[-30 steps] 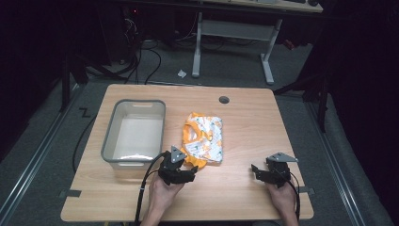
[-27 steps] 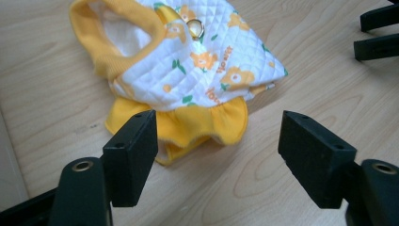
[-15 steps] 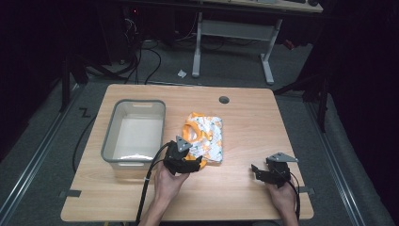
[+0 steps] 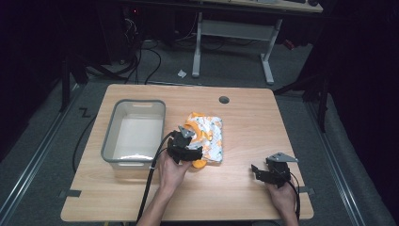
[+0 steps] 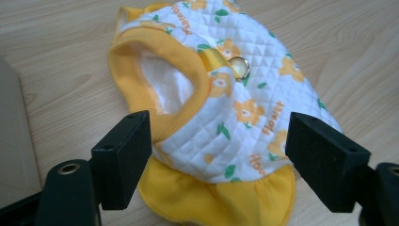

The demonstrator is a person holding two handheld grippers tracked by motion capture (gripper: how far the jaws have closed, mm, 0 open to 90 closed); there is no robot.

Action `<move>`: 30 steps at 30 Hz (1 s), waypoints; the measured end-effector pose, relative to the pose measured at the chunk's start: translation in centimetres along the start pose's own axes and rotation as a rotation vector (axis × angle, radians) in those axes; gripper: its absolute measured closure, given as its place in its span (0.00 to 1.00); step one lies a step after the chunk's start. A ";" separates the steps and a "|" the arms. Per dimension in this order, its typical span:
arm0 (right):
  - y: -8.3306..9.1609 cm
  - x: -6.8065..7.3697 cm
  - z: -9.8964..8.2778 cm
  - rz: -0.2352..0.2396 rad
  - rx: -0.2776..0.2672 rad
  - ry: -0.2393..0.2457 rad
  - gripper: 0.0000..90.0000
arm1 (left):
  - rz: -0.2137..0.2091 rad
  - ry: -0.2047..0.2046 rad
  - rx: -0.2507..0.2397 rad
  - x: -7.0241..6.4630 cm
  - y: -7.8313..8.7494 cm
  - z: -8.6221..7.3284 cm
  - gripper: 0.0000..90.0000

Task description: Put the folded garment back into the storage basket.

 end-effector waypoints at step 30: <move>0.0 0.0 0.0 0.001 0.000 -0.002 0.31 | 0.095 0.060 0.135 2.4 -6.8 -1.1 0.25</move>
Point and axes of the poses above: each handheld gripper's, and its own axes: y roughly backward along the jaws, z roughly out of its top, x roughly to its left, the point moved 10 cm from there along -y, roughly forward along the jaws, and after that the axes turned 8 degrees about z, right-handed, at the moved point
